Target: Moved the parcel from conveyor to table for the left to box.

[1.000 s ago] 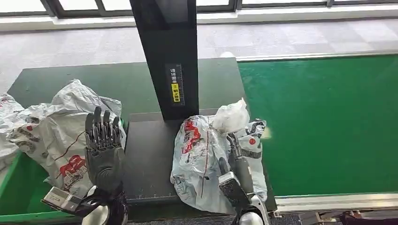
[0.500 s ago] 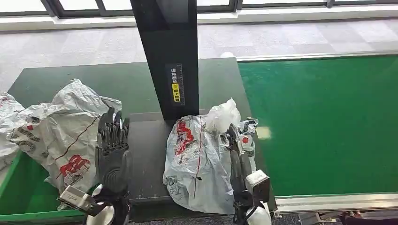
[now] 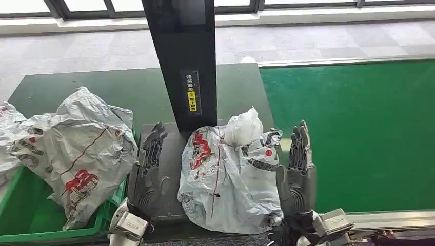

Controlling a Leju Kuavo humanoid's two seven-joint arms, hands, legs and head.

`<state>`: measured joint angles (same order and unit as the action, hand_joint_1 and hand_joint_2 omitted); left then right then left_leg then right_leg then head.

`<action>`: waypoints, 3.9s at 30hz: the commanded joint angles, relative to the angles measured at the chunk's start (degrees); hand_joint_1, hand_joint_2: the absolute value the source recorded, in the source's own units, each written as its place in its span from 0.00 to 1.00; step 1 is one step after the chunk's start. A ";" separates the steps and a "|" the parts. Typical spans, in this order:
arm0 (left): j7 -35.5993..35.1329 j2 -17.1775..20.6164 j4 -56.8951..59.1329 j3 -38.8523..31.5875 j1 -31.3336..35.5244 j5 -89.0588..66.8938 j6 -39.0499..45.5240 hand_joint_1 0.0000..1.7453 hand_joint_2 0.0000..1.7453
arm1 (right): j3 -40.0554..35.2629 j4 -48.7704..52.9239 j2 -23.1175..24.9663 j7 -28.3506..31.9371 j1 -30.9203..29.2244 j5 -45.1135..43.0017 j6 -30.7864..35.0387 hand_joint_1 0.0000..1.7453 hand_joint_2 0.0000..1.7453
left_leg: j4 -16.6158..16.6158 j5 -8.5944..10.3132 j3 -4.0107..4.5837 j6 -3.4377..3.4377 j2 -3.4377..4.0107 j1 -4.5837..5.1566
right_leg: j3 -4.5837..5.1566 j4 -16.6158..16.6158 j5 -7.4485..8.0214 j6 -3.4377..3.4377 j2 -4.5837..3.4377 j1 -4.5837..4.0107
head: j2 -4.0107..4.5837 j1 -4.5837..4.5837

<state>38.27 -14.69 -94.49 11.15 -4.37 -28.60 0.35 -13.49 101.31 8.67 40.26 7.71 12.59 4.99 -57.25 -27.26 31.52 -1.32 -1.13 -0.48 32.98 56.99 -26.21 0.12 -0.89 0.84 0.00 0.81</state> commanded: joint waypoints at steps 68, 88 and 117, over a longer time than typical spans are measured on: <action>1.73 -3.78 -5.55 -7.36 -4.25 -26.22 39.65 1.00 1.00 | -5.44 7.86 -5.64 -0.26 2.29 -3.56 3.60 0.00 1.00 | 0.00 -0.11 -0.16 0.21 0.18 0.01 | -0.21 -0.02 -0.07 0.16 -0.04 0.09 | 0.00 0.00; 1.73 -5.31 -35.58 -42.91 -1.83 2.09 39.65 1.00 1.00 | -4.73 4.85 -4.06 -0.26 1.35 -3.87 2.93 0.00 1.00 | 0.09 -0.15 0.32 0.09 0.38 -0.03 | -0.12 -0.04 -0.09 0.03 -0.21 -0.02 | 0.00 0.00; -22.64 1.06 26.20 -33.19 9.67 -35.83 32.14 1.00 1.00 | -0.68 2.62 -3.03 -0.26 3.85 -0.48 1.25 0.00 1.00 | 0.28 0.09 -0.38 0.05 -0.33 0.09 | -0.38 -0.27 -0.10 0.01 0.53 0.06 | 0.00 0.00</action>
<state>22.14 -16.89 -94.14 -31.86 -2.01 -60.65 34.75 -18.23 108.85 6.12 40.09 12.07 11.67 7.98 -57.25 -27.42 31.26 -1.31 -1.08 -0.46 32.77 56.97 -26.36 0.15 -0.92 0.84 0.00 0.81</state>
